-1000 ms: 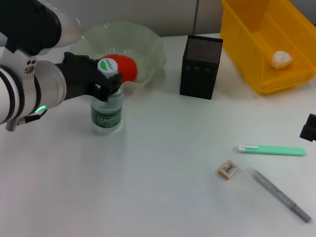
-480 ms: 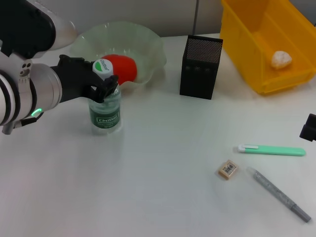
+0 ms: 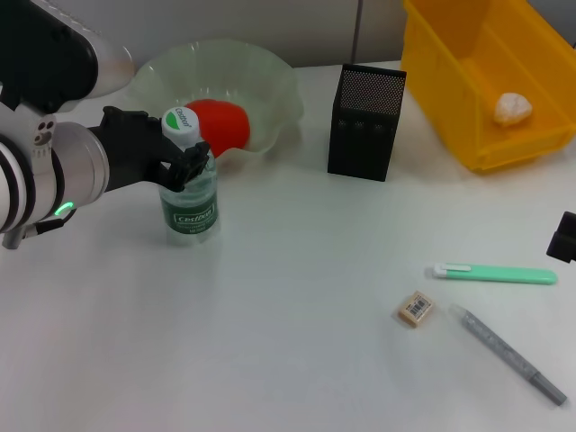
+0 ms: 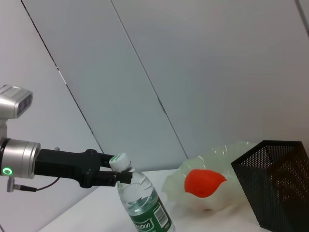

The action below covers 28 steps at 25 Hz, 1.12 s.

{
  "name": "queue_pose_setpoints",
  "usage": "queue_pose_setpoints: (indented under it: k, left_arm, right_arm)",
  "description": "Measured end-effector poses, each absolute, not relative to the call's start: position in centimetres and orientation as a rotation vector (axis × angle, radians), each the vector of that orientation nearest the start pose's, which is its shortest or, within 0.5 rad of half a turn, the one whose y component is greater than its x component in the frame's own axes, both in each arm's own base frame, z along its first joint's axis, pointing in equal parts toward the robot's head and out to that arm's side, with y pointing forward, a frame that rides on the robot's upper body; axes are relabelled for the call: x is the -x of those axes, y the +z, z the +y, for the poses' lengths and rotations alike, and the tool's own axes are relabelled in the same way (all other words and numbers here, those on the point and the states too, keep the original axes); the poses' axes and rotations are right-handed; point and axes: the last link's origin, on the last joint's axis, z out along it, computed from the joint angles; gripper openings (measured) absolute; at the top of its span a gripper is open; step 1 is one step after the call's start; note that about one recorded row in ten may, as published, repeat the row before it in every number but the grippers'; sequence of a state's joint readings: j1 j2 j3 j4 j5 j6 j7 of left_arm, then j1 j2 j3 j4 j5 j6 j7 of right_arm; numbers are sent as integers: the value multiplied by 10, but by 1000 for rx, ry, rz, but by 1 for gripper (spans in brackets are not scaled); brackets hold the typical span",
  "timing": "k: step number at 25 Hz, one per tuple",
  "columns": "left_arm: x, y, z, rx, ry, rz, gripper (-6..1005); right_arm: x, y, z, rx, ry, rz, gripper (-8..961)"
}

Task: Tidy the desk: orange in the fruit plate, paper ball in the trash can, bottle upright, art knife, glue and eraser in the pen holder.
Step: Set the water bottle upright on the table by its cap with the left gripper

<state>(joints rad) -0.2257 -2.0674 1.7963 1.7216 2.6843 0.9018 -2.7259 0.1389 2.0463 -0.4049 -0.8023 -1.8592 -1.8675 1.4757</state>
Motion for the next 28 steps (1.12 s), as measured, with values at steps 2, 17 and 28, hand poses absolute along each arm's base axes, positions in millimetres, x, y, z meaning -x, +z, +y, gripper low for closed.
queue_pose_setpoints:
  k: [2,17,28]
  left_arm:
    - [146,-12,333,2323,-11,-529,446]
    - [146,-12,332,2325,-18,-534,447]
    - [148,-11,335,2318,-10,-543,448]
  right_arm:
    - [-347,87,208,2308,964,931,526]
    - [-345,86,206,2316,973,925,525]
    - [-345,86,206,2319,975,924,525]
